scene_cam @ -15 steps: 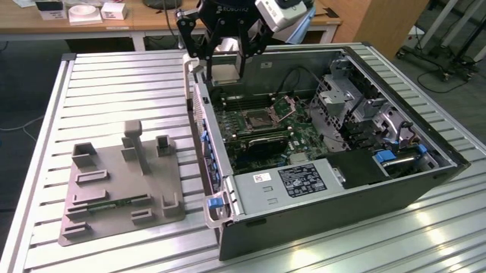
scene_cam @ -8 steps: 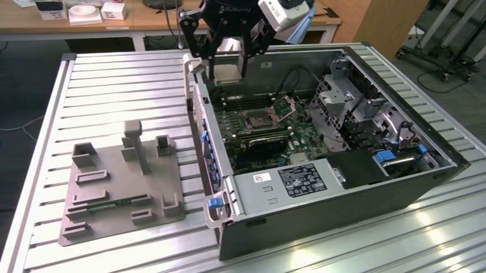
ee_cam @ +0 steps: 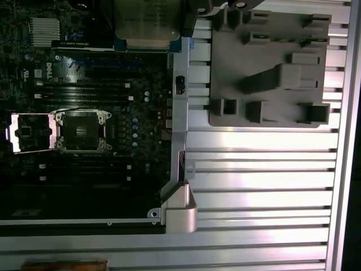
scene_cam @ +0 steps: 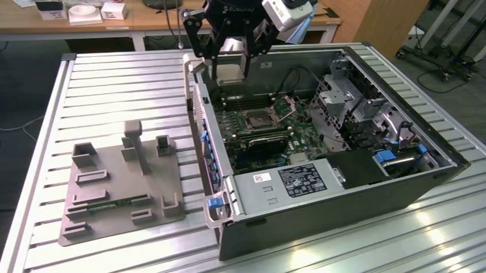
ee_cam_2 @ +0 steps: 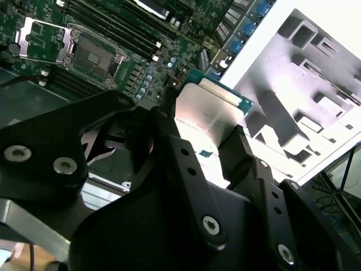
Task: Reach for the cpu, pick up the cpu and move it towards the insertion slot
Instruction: 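Pick up the cpu and move it towards the insertion slot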
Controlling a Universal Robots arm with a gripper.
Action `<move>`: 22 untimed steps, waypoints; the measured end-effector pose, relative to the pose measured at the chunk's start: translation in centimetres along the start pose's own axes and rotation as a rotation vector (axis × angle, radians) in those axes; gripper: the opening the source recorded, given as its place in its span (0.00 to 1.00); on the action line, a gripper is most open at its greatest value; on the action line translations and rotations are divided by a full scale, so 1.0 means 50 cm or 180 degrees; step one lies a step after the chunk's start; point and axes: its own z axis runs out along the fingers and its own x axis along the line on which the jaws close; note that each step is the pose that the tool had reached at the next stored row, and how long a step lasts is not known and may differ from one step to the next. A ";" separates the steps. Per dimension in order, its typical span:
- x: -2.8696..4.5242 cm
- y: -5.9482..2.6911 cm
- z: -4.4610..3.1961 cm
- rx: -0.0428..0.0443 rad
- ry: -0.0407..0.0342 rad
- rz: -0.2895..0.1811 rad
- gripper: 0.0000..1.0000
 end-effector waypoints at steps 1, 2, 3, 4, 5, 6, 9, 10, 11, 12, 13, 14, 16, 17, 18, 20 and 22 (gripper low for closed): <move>-0.001 0.000 0.000 0.0000 0.0000 0.0000 0.54; -0.002 0.000 0.000 0.0000 0.0000 0.0000 0.54; -0.004 0.000 0.000 0.0000 0.0000 0.0000 0.54; -0.005 0.000 0.000 0.0000 0.0000 0.0000 0.54; -0.006 0.000 0.000 0.0000 0.0000 0.0000 0.54; -0.007 0.000 0.000 0.0000 0.0000 0.0000 0.54; -0.010 0.000 0.000 0.0000 0.0000 0.0000 0.54; -0.011 0.000 0.000 0.0000 0.0000 0.0000 0.54; -0.012 0.000 0.000 0.0000 0.0000 0.0000 0.54; -0.013 0.000 0.000 0.0000 0.0000 0.0000 0.54; -0.014 0.000 0.000 0.0000 0.0000 0.0000 0.54; -0.016 0.000 0.000 0.0000 0.0000 0.0000 0.54; -0.017 0.000 0.000 0.0000 0.0000 0.0000 0.54; -0.018 0.000 0.001 0.0000 0.0000 0.0000 0.54; -0.019 0.001 0.000 0.0000 0.0000 0.0000 0.54; -0.021 0.001 0.001 0.0000 0.0000 0.0000 0.54; -0.023 0.001 0.001 0.0000 0.0000 0.0000 0.54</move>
